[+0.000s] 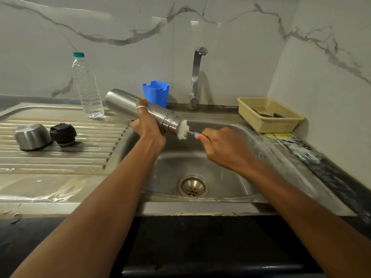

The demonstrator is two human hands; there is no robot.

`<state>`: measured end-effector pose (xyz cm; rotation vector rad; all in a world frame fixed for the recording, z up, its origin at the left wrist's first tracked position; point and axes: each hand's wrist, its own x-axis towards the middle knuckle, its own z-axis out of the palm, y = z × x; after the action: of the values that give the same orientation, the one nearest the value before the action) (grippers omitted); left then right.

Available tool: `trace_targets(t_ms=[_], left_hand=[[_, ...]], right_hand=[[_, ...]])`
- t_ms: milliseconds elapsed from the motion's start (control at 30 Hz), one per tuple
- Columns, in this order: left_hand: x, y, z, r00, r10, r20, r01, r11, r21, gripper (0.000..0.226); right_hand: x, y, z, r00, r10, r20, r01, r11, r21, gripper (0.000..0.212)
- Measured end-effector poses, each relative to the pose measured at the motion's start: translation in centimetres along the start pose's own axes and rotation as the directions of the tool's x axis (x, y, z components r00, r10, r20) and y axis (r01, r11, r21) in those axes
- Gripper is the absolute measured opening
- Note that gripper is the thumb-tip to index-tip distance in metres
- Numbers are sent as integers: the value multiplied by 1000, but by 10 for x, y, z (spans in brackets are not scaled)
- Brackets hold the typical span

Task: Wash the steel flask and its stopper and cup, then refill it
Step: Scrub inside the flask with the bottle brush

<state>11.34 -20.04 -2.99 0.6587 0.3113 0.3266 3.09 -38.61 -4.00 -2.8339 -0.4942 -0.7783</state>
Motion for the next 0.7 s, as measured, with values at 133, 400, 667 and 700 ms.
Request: trace_targets(t_ms=[133,400,667,700], left_hand=[[-12,-15,11,999,-19,44,19,1000,0,62],[-6,-13,8,1000,4,-14,-4,1000,20,58],[5,4,2,993,15,-118,-16,1000,-6,65],[4,6,1,991,13,-131,-14,1000,-10,66]], right_hand=[[8,0,2,1000,13,-1,-13,998,68,37],[7,7,3,999,32,28,-35,990,135,38],[6,23,3,1000,23,20,-25,996,86,41],[7,19,4,1000,15,21,-17,997,79,41]])
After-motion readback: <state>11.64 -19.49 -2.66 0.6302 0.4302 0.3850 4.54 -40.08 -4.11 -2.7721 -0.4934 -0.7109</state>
